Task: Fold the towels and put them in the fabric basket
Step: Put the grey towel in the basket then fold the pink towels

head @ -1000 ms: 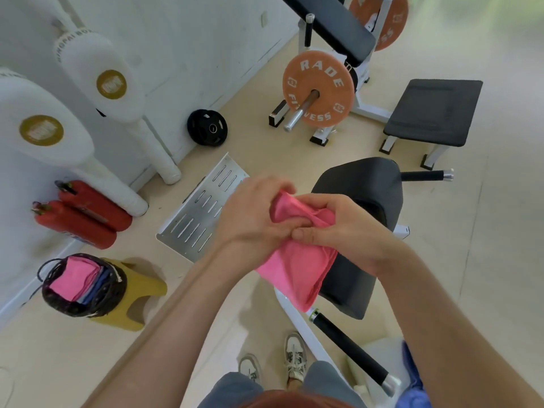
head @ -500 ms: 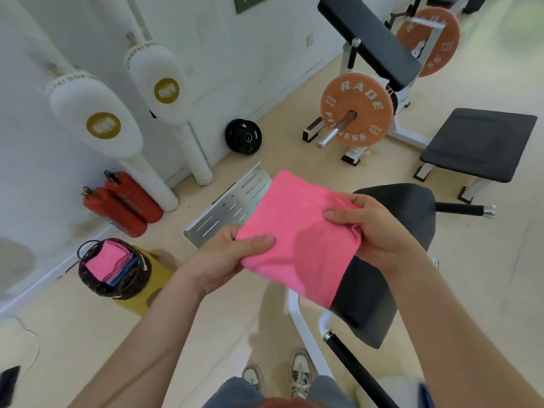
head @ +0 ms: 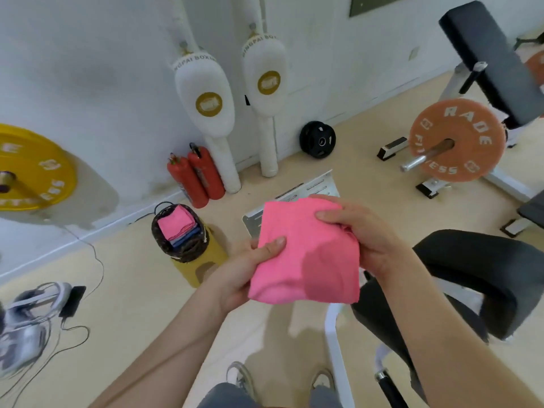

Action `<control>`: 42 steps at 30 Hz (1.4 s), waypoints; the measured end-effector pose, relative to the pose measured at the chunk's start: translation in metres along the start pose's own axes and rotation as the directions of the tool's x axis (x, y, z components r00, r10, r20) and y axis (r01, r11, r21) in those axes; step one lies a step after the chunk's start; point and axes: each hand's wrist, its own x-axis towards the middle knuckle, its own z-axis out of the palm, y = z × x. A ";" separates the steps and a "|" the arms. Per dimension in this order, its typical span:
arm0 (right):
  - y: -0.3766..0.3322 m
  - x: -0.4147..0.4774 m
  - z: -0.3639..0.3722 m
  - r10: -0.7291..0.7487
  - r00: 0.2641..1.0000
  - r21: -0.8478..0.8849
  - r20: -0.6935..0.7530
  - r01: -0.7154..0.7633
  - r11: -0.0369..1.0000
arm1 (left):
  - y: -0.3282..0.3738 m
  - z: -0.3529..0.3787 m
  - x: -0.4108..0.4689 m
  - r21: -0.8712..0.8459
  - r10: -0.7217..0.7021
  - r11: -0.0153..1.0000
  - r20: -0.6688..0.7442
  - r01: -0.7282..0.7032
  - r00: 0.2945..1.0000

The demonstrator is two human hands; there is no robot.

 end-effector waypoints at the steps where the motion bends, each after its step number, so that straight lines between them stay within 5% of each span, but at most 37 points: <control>1: 0.005 0.010 0.014 0.041 0.999 0.062 -0.013 -0.040 0.997 | 0.001 -0.012 -0.005 -0.058 0.012 0.998 -0.057 -0.016 0.998; 4: 0.031 0.038 0.055 0.226 0.972 0.210 0.063 -0.234 0.949 | 0.010 -0.065 -0.019 -0.209 0.048 0.975 -0.155 -0.081 0.987; 7: 0.064 0.061 0.105 0.359 0.911 0.130 0.203 -0.389 0.912 | 0.022 -0.124 -0.036 -0.239 0.066 0.964 -0.207 -0.116 0.976; 14: 0.113 0.127 0.223 0.356 0.924 -0.169 0.142 -0.332 0.928 | 0.034 -0.254 -0.059 -0.196 0.114 0.963 -0.327 -0.185 0.938; 20: 0.144 0.192 0.282 0.164 0.983 -0.614 0.076 -0.084 0.785 | 0.034 -0.320 -0.047 0.200 0.245 0.968 -0.607 -0.152 0.756; 24: 0.167 0.246 0.307 0.006 0.997 -0.816 0.075 0.058 0.576 | 0.031 -0.364 -0.011 0.615 0.519 0.784 -0.583 -0.077 0.625; 26: 0.176 0.277 0.315 0.026 0.996 -0.851 0.090 0.064 0.522 | 0.026 -0.390 0.010 0.670 0.521 0.743 -0.575 -0.002 0.631; 30: 0.187 0.353 0.327 0.188 0.981 -0.796 0.040 -0.082 0.600 | 0.028 -0.444 0.059 0.516 0.366 0.856 -0.657 0.040 0.659; 34: 0.204 0.434 0.320 0.338 0.941 -0.826 0.013 -0.180 0.535 | 0.033 -0.497 0.117 0.390 0.188 0.917 -0.599 0.078 0.779; 42: 0.306 0.583 0.279 0.201 0.975 -0.938 -0.093 -0.153 0.310 | -0.028 -0.595 0.270 0.621 0.222 0.770 -0.471 0.143 0.854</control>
